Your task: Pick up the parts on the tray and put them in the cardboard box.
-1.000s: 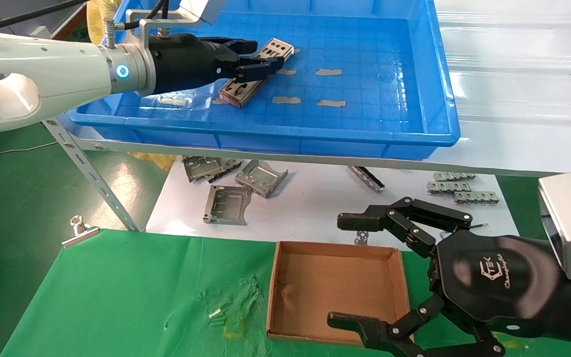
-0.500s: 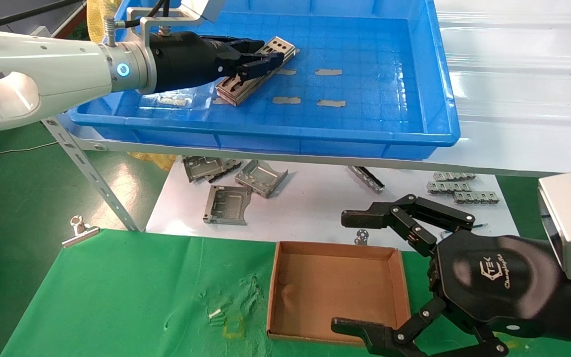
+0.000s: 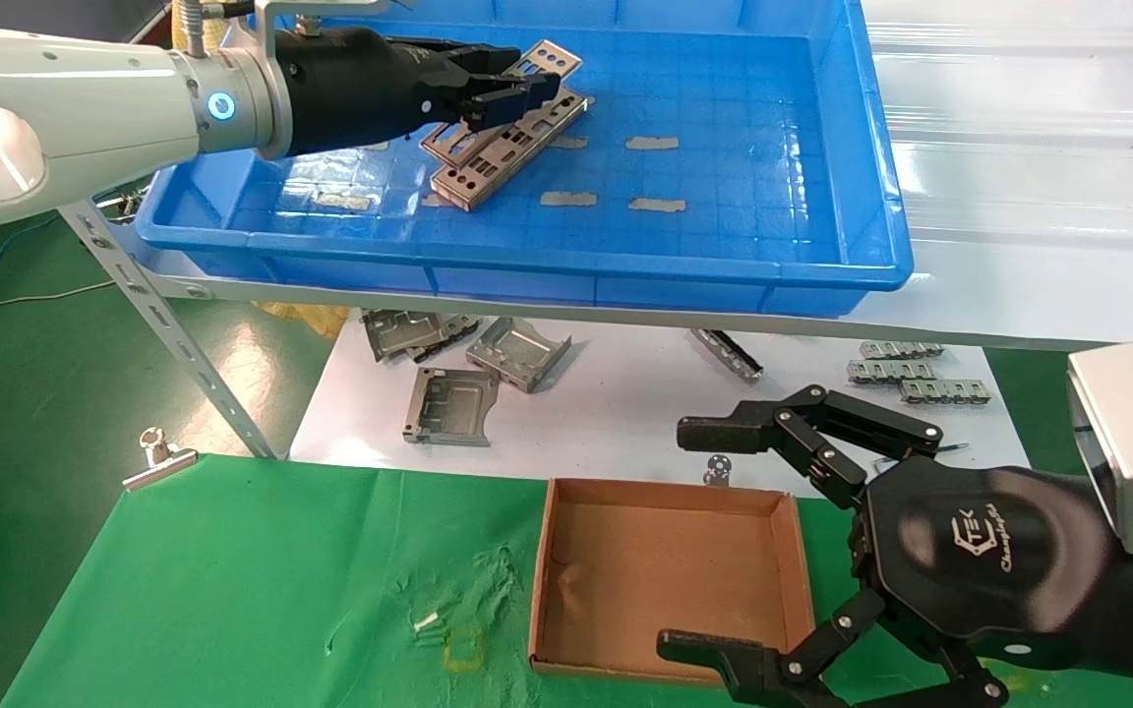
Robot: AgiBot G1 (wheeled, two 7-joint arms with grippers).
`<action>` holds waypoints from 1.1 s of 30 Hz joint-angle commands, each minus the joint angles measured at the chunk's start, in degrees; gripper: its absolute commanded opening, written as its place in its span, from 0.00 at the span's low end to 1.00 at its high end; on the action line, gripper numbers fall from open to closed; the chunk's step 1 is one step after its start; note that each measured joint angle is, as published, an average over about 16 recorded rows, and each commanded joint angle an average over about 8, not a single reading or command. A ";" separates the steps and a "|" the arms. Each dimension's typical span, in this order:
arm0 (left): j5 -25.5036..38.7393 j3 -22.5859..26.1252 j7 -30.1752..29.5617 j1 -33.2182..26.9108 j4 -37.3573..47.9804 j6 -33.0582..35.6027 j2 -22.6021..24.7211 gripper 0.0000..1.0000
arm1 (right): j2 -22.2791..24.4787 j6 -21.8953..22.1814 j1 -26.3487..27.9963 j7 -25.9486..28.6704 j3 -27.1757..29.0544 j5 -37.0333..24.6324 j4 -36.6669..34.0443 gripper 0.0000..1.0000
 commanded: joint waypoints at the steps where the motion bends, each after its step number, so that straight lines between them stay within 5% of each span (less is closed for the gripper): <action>1: -0.20 -0.01 0.14 -0.09 0.31 0.06 0.02 0.00 | 0.00 0.00 0.00 0.00 0.00 0.00 0.00 1.00; 10: -2.12 -0.98 0.16 -2.04 1.14 4.21 -1.12 0.00 | 0.00 0.00 0.00 0.00 -0.01 0.01 0.00 1.00; 25: -4.67 -1.60 2.97 -2.30 -0.43 33.50 -7.47 0.00 | 0.01 0.01 0.01 -0.01 -0.02 0.02 0.00 1.00; 33: -5.66 0.24 2.72 0.01 -5.42 37.43 -10.66 0.00 | 0.01 0.01 0.01 -0.02 -0.03 0.02 0.00 1.00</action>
